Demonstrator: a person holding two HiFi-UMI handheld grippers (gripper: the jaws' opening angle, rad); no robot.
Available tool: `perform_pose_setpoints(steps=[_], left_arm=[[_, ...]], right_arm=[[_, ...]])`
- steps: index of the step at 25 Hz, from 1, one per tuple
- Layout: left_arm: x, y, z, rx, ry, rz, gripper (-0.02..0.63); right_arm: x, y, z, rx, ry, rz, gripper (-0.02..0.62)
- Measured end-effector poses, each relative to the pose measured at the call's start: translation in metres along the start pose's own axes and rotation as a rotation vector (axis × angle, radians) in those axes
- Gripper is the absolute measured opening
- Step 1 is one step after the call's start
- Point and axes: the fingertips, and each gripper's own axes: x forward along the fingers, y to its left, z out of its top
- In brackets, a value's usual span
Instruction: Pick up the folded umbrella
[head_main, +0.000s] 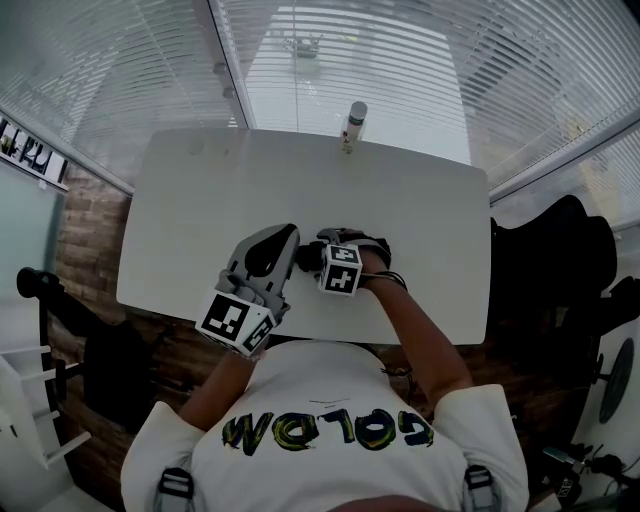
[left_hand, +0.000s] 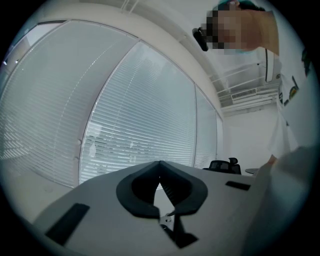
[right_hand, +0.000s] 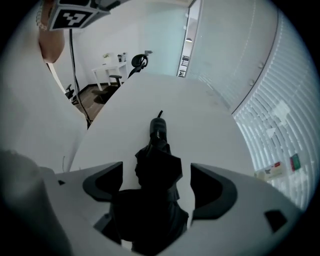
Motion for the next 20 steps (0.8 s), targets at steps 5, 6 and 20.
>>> perform_pose_setpoints(steps=[5, 6, 20], left_arm=[[-0.003, 0.004, -0.004, -0.004, 0.005, 0.013, 0.011], [-0.003, 0.005, -0.004, -0.004, 0.006, 0.015, 0.011], [-0.001, 0.016, -0.005, -0.014, 0.009, 0.027, 0.011]], right_arm=[[0.023, -0.001, -0.011, -0.011, 0.057, 0.038, 0.41], [0.027, -0.001, -0.013, -0.014, 0.069, 0.047, 0.41], [0.048, 0.01, -0.021, -0.057, 0.121, 0.151, 0.343]])
